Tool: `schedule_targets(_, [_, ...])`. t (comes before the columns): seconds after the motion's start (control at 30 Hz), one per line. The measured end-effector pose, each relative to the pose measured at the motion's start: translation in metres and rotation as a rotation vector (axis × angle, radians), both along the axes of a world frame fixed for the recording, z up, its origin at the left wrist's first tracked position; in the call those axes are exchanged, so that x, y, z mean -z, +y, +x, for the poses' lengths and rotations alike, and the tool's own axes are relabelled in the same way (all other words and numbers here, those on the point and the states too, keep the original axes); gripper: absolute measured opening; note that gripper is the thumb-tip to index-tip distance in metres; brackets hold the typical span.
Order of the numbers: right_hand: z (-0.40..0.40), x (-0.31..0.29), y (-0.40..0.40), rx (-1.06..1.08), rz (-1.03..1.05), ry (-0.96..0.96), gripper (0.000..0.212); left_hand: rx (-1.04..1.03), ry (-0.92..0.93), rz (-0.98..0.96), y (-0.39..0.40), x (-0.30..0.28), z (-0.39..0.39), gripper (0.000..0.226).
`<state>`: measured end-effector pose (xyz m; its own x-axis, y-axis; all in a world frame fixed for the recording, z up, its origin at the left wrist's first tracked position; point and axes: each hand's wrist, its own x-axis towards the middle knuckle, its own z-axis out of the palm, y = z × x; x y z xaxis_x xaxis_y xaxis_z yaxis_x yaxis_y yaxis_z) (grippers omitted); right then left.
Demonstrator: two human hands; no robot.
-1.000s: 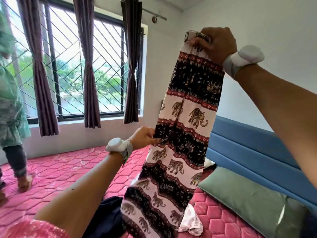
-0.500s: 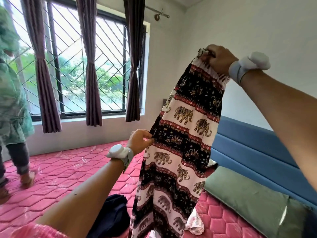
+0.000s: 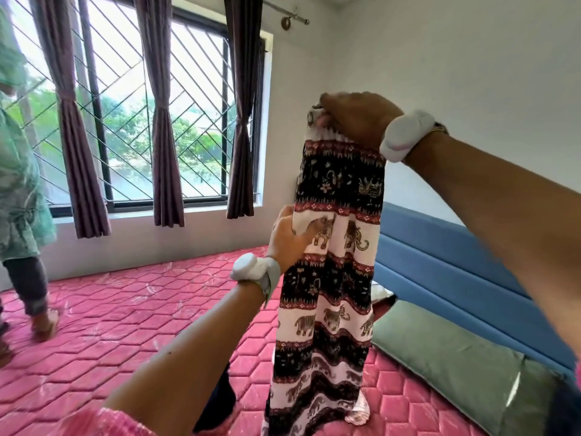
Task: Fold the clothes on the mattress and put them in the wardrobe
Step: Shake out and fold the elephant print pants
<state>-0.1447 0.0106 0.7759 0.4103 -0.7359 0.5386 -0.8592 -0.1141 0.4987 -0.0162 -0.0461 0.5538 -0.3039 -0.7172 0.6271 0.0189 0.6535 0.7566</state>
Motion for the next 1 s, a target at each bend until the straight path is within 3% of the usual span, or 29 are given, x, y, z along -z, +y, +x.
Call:
schedule_targets(0.17, [-0.001,0.023,-0.005,0.034,0.069,0.108,0.032,0.184,0.185,0.185,0.006,-0.042,0.0,0.017])
schedule_targets(0.27, [-0.002,0.035,-0.009,0.0,0.146,0.056,0.046,0.307,0.278,0.299,0.006,-0.056,0.001,0.013])
schedule_targets(0.37, [-0.003,0.042,-0.01,-0.004,0.187,-0.074,0.051,0.307,0.369,0.328,0.002,-0.062,0.003,0.008])
schedule_targets(0.53, [-0.009,0.053,-0.012,-0.096,0.27,-0.452,0.039,0.057,0.315,0.137,-0.008,-0.059,-0.001,0.012])
schedule_targets(0.63, [-0.014,0.058,-0.016,-0.113,0.187,-0.559,0.038,0.159,0.131,0.062,-0.006,-0.054,0.003,0.015])
schedule_targets(0.77, [-0.025,0.053,-0.019,-0.12,0.005,-0.62,0.037,0.22,-0.392,-0.087,-0.019,-0.031,0.016,0.046])
schedule_targets(0.87, [-0.026,0.042,-0.019,-0.143,-0.128,-0.633,0.048,0.214,-0.677,-0.135,-0.026,-0.008,0.026,0.032])
schedule_targets(1.0, [-0.02,0.025,-0.014,-0.133,-0.246,-0.644,0.05,0.188,-0.922,-0.183,-0.029,0.031,0.043,0.042])
